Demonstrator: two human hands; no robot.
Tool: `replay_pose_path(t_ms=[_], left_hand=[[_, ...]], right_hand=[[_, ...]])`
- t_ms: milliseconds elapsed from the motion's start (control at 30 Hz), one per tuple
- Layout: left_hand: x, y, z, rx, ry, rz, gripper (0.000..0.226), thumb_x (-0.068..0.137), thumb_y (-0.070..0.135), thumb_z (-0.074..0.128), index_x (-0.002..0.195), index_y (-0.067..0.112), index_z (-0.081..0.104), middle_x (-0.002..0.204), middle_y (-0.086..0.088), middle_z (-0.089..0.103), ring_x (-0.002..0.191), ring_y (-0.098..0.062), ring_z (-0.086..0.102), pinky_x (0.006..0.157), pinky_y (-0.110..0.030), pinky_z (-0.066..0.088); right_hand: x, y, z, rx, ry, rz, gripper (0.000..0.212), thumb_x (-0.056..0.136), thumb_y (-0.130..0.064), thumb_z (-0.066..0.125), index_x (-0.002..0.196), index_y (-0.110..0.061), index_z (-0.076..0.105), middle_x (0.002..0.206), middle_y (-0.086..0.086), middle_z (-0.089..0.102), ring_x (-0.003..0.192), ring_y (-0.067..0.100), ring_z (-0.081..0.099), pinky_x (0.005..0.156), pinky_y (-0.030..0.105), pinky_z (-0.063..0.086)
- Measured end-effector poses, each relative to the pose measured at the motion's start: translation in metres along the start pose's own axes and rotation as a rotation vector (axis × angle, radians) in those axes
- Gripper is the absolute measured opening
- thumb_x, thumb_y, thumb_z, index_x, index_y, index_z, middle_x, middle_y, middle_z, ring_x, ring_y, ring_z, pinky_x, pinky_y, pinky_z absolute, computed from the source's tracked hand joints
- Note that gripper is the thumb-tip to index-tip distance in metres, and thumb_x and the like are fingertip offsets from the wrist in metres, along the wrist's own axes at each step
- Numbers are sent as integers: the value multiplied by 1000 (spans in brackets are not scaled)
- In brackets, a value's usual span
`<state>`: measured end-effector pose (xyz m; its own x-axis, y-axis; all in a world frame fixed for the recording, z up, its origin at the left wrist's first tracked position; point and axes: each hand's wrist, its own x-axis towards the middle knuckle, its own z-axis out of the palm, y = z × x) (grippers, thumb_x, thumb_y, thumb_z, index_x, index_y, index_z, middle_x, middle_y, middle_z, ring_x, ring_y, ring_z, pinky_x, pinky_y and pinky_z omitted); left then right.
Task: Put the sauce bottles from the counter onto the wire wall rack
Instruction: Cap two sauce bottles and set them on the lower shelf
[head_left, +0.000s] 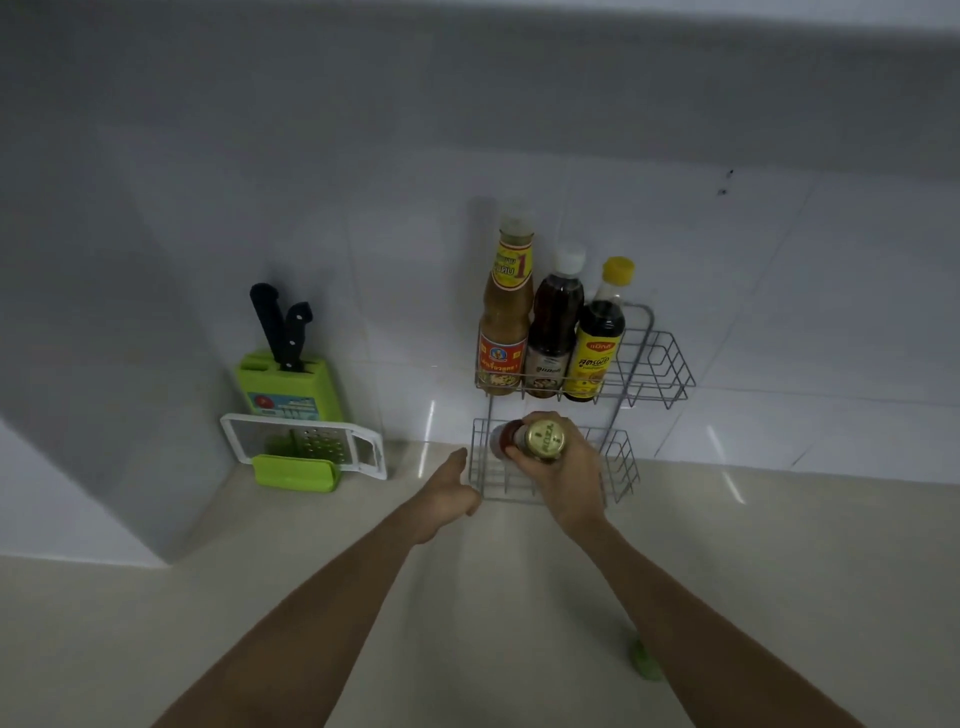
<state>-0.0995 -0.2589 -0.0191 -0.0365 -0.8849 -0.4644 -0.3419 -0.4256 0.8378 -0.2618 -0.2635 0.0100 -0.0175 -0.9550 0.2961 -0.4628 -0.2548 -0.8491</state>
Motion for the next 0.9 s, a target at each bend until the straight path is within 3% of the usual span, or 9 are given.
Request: replay_pose_path(t_ms=[100, 267, 333, 400, 500, 600, 733, 800, 900], left_hand=[[14, 0, 4, -13, -25, -38, 92, 77, -8, 52, 154, 15, 9, 162, -5, 15, 147, -25, 19, 99, -27, 32], [25, -7, 4, -86, -31, -96, 95, 73, -8, 53, 154, 13, 9, 162, -7, 14, 148, -26, 18, 100, -28, 31], [28, -9, 3, -115, -41, -97, 95, 72, -9, 54, 154, 12, 10, 162, -6, 14, 148, -25, 17, 101, -27, 31], [28, -8, 3, -128, -66, -78, 92, 72, -11, 52, 152, 11, 14, 161, -6, 18, 147, -24, 19, 98, -26, 32], [26, -4, 4, -131, -91, -41, 81, 74, -15, 49, 148, 10, 27, 150, -8, 37, 136, -22, 33, 81, -22, 39], [29, -5, 2, -139, -139, -52, 79, 71, -14, 50, 143, 12, 35, 129, 6, 45, 123, -18, 39, 79, -23, 39], [32, -7, -1, -107, -176, -49, 86, 66, -15, 49, 143, 22, 34, 135, 0, 46, 126, -20, 38, 95, -30, 35], [30, -5, -2, -81, -194, -41, 92, 68, -16, 47, 147, 25, 28, 140, -1, 41, 126, -17, 34, 97, -31, 33], [29, -5, -2, -48, -203, -23, 96, 69, -18, 45, 151, 24, 20, 152, -4, 31, 141, -23, 25, 98, -30, 31]], right_hand=[[7, 7, 12, -13, -41, 32, 32, 71, -15, 84, 92, -23, 60, 79, -13, 64, 77, -7, 60, 63, 2, 41], [20, 15, 27, -51, -64, 126, 27, 76, -16, 80, 95, -12, 62, 82, -2, 66, 72, 6, 59, 57, 0, 39], [28, 17, 33, -148, -62, 143, 33, 76, -24, 79, 101, -11, 62, 86, -1, 66, 80, 13, 60, 60, 6, 39], [37, 21, 39, -229, -106, 159, 38, 76, -31, 79, 104, -12, 62, 92, 3, 70, 87, 20, 64, 69, 22, 46], [48, 23, 46, -310, -189, 189, 45, 76, -38, 76, 109, -14, 59, 100, 7, 71, 94, 27, 65, 79, 35, 53], [61, 21, 48, -340, -232, 207, 47, 80, -43, 73, 111, -11, 58, 103, 9, 71, 96, 28, 65, 79, 32, 49], [70, 24, 49, -327, -295, 242, 50, 82, -47, 69, 114, -11, 56, 106, 9, 70, 99, 28, 65, 80, 31, 48], [71, 22, 52, -337, -342, 220, 55, 83, -48, 68, 120, -10, 53, 111, 11, 69, 103, 29, 64, 87, 38, 51], [70, 19, 57, -365, -383, 227, 55, 87, -48, 63, 123, -8, 50, 115, 13, 66, 106, 31, 62, 89, 39, 49]])
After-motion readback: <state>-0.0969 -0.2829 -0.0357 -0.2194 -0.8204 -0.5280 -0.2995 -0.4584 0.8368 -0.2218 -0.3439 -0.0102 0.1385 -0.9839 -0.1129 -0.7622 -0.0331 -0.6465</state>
